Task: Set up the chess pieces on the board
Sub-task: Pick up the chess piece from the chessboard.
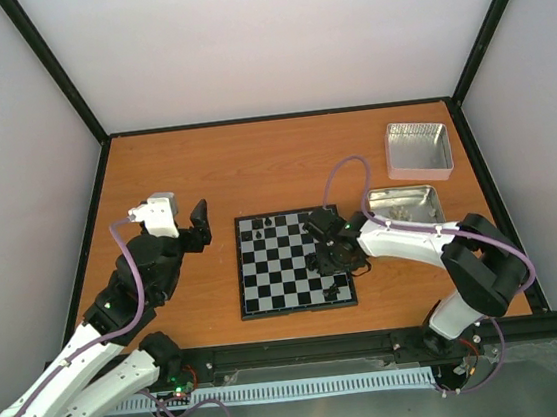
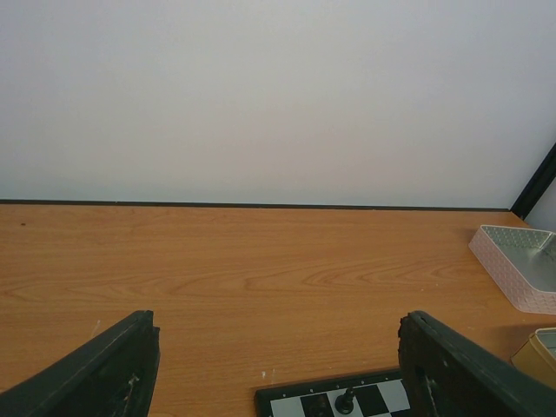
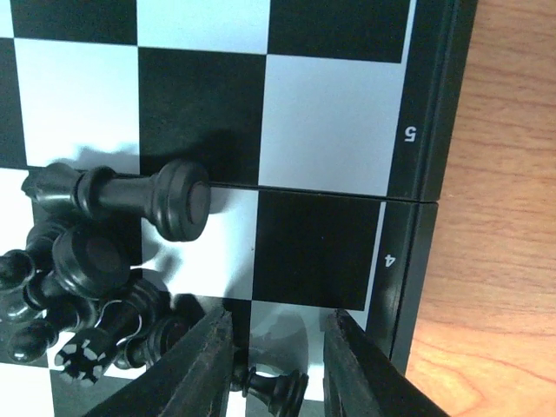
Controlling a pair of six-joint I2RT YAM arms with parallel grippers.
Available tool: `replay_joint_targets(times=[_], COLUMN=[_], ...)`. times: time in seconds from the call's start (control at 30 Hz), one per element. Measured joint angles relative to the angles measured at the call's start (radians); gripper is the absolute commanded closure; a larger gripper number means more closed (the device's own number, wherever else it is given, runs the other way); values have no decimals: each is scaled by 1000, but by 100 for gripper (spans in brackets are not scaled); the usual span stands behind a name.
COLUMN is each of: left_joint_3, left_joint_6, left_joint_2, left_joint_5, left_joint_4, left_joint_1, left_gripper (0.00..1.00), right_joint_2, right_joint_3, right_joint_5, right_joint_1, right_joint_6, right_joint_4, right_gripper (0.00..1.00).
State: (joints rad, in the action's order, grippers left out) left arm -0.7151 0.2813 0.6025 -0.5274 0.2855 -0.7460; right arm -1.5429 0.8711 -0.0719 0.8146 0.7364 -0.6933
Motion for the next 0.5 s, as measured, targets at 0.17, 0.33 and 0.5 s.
replay_joint_targets(times=[0.17, 0.33, 0.5], left_joint_3=[0, 0, 0], left_joint_6=[0, 0, 0], left_joint_2=[0, 0, 0], left_joint_5=[0, 0, 0], left_joint_4=[0, 0, 0], left_joint_1=[0, 0, 0], left_gripper=[24, 24, 24], right_joint_2=[10, 38, 48], right_joint_3=[-8, -33, -44], right_joint_5=[22, 67, 84], right_joint_1=[10, 14, 16], right_joint_6=[-26, -64, -86], right_joint_4=[-2, 6, 9], right_gripper=[68, 68, 69])
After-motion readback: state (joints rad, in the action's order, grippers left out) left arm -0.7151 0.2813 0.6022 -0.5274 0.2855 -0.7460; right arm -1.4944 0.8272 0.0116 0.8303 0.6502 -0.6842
